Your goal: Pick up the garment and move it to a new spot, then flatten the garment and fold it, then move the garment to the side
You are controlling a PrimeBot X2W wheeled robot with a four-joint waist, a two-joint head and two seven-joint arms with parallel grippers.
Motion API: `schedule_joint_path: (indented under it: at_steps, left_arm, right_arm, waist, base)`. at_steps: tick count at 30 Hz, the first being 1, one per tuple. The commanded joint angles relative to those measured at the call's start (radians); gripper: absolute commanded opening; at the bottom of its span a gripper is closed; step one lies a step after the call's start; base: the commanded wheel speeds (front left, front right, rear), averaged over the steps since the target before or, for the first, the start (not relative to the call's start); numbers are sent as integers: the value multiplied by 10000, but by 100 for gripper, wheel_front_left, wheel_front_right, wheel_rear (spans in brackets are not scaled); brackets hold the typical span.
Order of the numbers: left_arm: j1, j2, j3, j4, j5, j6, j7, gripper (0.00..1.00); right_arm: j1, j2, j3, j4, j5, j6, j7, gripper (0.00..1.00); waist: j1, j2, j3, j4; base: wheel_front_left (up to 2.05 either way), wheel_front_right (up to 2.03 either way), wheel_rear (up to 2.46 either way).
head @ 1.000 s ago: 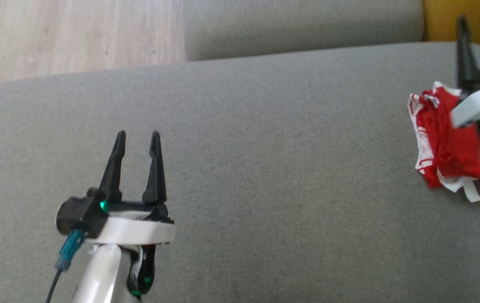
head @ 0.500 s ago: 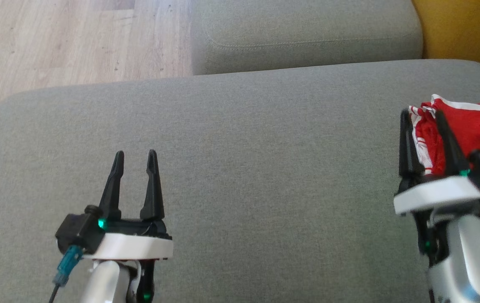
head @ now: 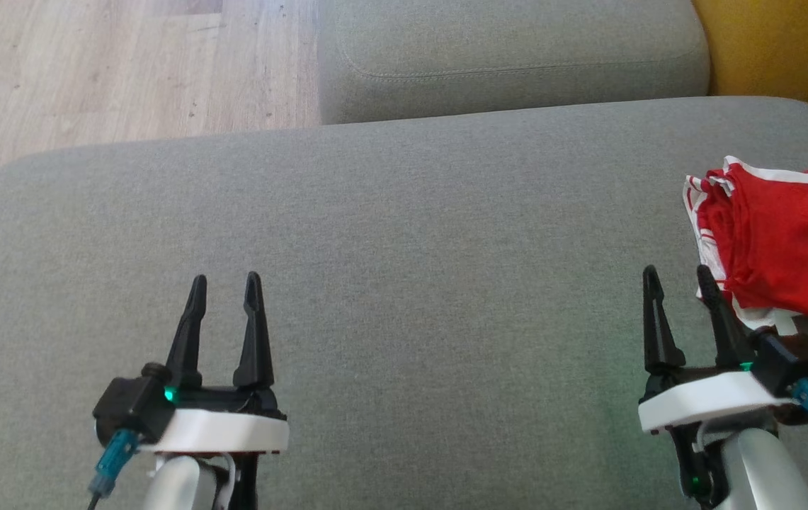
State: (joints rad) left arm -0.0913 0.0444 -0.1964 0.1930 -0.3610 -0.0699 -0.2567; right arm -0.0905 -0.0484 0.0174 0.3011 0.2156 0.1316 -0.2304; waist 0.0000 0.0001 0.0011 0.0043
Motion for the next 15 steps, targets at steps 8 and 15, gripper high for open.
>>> schedule_joint_path:
  at_steps: [8,15]
  left_arm:
    - [-286,58,540,-206,-145,128,-51,100]
    - [-260,58,629,-79,-322,120,-51,100]
  right_arm:
    - [-469,-19,291,-124,84,-9,-256,100]
    - [-496,-19,354,-46,126,-9,-291,100]
  waist:
    - [0,-1,-36,-14]
    - [0,-1,-51,-5]
  base:
    - [0,0,0]
    - [0,0,0]
